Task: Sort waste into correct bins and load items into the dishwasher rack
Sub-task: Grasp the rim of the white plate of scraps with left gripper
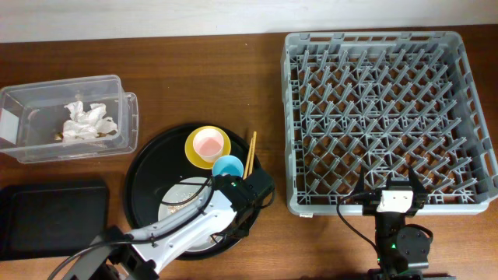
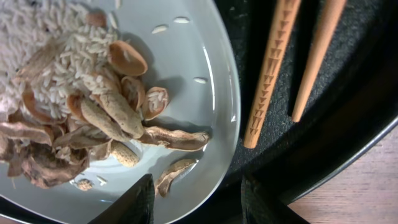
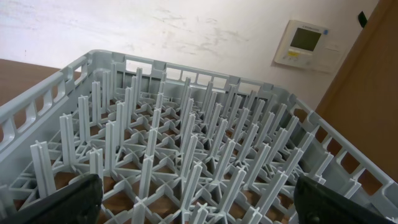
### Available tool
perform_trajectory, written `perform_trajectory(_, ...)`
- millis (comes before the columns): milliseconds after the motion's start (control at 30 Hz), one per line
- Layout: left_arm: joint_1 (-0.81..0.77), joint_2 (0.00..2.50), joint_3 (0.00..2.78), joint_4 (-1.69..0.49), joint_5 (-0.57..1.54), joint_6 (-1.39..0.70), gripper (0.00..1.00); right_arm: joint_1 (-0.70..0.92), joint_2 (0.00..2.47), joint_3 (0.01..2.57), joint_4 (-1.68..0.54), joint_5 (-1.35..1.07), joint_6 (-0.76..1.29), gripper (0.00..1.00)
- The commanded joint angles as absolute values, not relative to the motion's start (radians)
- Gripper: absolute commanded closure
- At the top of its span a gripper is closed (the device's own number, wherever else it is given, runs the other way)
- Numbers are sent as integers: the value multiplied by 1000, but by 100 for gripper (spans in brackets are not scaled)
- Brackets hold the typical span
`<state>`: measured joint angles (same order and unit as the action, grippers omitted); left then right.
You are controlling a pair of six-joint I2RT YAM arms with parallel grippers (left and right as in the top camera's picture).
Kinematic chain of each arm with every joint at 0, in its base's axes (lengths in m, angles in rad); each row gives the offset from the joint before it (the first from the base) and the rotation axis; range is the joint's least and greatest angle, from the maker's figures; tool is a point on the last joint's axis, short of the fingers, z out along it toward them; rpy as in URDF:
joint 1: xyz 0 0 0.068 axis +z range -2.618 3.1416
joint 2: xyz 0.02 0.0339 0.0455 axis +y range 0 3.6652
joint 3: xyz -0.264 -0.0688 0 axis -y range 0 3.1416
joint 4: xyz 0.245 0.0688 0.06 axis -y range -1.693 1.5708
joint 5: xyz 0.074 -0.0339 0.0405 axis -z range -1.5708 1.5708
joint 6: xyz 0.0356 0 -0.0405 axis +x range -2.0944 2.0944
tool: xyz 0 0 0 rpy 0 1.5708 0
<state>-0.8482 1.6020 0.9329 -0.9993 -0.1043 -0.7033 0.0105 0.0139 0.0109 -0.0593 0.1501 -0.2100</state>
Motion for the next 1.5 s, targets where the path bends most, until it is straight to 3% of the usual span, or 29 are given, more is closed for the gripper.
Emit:
perform_trajectory(0,-851,1605,927,-980,-102,-623,60,4,9,6,-65,166,-208,1)
perform_trajectory(167,-851,1605,860,-918,-101,-612,63,4,9,6,-65,166,-208,2)
perform_trajectory(367,-851,1605,828,-886,-68,-612,75,4,9,6,-65,166,-208,2)
perform_trajectory(533,-851,1604,827,-886,-67,-613,75,4,9,6,-65,166,-208,1)
perform_trajectory(600,-851,1604,829,-886,-68,-626,83,4,9,6,-65,166,-208,2)
perform_trajectory(800,-850,1602,878,-912,-72,-638,85,4,9,6,-65,166,-208,2)
perform_trajectory(933,-850,1594,900,-920,-73,-639,99,4,9,6,-65,166,-208,2)
perform_trajectory(1467,-848,1508,958,-1018,-136,-640,99,4,9,6,-65,166,-208,2)
